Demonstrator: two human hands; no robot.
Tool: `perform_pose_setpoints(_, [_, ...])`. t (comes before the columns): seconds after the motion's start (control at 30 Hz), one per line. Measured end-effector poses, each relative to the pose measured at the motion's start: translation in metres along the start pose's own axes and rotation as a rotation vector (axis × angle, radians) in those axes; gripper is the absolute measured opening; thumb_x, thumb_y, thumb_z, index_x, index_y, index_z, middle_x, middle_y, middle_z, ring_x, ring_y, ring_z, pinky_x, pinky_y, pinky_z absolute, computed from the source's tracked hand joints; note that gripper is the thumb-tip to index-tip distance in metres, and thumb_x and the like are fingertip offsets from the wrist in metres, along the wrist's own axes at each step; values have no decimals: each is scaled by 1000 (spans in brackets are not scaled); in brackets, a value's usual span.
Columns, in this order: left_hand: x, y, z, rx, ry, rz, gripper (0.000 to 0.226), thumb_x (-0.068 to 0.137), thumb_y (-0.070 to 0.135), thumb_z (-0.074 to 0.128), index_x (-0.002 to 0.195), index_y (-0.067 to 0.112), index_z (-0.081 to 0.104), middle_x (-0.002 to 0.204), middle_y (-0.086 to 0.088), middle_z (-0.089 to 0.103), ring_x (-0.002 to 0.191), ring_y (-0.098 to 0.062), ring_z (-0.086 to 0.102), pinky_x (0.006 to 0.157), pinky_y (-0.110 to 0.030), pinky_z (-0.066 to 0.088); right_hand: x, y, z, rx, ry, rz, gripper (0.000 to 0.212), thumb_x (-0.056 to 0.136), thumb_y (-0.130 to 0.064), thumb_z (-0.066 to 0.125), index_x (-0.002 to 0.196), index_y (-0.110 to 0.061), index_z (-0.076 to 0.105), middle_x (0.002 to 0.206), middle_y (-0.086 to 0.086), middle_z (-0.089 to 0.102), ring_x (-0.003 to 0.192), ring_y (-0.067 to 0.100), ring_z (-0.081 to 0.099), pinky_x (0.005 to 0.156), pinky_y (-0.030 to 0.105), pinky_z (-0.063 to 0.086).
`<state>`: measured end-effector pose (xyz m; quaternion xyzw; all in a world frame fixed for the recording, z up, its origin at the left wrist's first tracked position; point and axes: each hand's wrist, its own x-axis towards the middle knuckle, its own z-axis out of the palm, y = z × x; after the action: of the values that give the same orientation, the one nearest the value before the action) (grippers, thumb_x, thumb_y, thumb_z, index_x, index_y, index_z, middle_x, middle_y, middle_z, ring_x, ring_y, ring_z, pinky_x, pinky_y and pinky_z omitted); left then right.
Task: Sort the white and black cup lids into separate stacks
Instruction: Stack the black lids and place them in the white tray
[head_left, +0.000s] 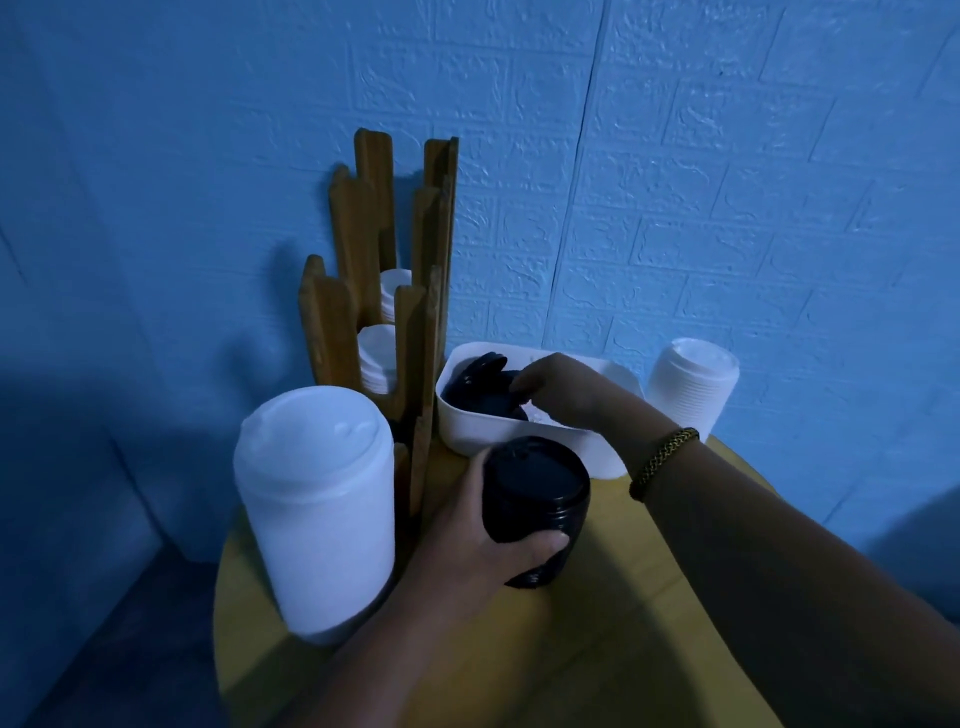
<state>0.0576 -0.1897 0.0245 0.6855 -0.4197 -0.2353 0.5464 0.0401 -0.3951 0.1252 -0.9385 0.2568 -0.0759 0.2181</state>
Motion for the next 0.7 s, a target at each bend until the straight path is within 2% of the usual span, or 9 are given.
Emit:
perform_pose_setpoints(0.07, [-1,1,0,2,8,1,92,64,57,83,141,61,32,136,32,51,130,5,45,105,-29,44,-15,3,-7,23,64,-25,38,85,9,53,110,-10,74,103,7,71,98,22,65,83,30,51])
perform_pose_setpoints(0.17, [-2,2,0,6,18,12,77,75,41,88,129,63,37,127,36,52,118,19,45,90,-11,40,-48,11,-21,95,204,-77,14,85,-16,75,98,-13,71,84,-2,67,78,14,60,64,21,44])
perform_pose_setpoints(0.23, [-3,2,-1,4,23,20,73,79,36,87,127,60,39,127,36,50,116,21,44,89,-10,39,-79,20,-29,194,338,-78,21,87,-28,74,85,-10,64,67,-4,55,62,10,49,54,19,34])
perform_pose_setpoints(0.27, [-3,3,-1,-2,27,27,74,77,39,88,130,59,39,128,34,51,118,17,46,91,-13,41,-98,25,-31,338,359,-60,27,91,-30,71,81,-7,60,64,-1,50,59,11,45,54,20,33])
perform_pose_setpoints(0.37, [-4,3,-1,-32,33,35,86,66,54,86,139,53,41,129,32,58,123,9,53,99,-23,45,-154,51,-26,822,160,108,25,97,-27,62,86,-5,57,69,8,46,62,18,42,55,28,35])
perform_pose_setpoints(0.43, [-6,4,0,-30,45,37,84,63,56,85,136,55,43,123,38,59,119,14,54,97,-20,45,-179,67,-14,904,-53,319,20,97,-24,61,91,-4,61,69,6,49,58,15,43,50,25,32])
perform_pose_setpoints(0.57, [-9,9,0,-24,54,44,72,76,37,89,128,56,44,122,37,59,113,21,52,89,-12,43,-192,80,3,809,-225,558,26,98,-30,58,88,-7,63,61,0,53,49,10,38,43,20,25])
perform_pose_setpoints(0.63, [-9,8,-1,-23,53,40,71,78,34,89,129,55,43,127,33,57,114,21,51,88,-11,42,-192,77,1,523,-235,621,36,97,-43,58,87,-9,63,61,0,54,46,11,40,44,22,29])
perform_pose_setpoints(0.7, [-9,7,-1,-32,53,40,77,71,45,88,133,55,43,129,31,58,117,17,53,92,-15,44,-189,77,2,122,-123,613,45,94,-53,58,94,-8,63,73,4,63,55,13,49,50,24,38])
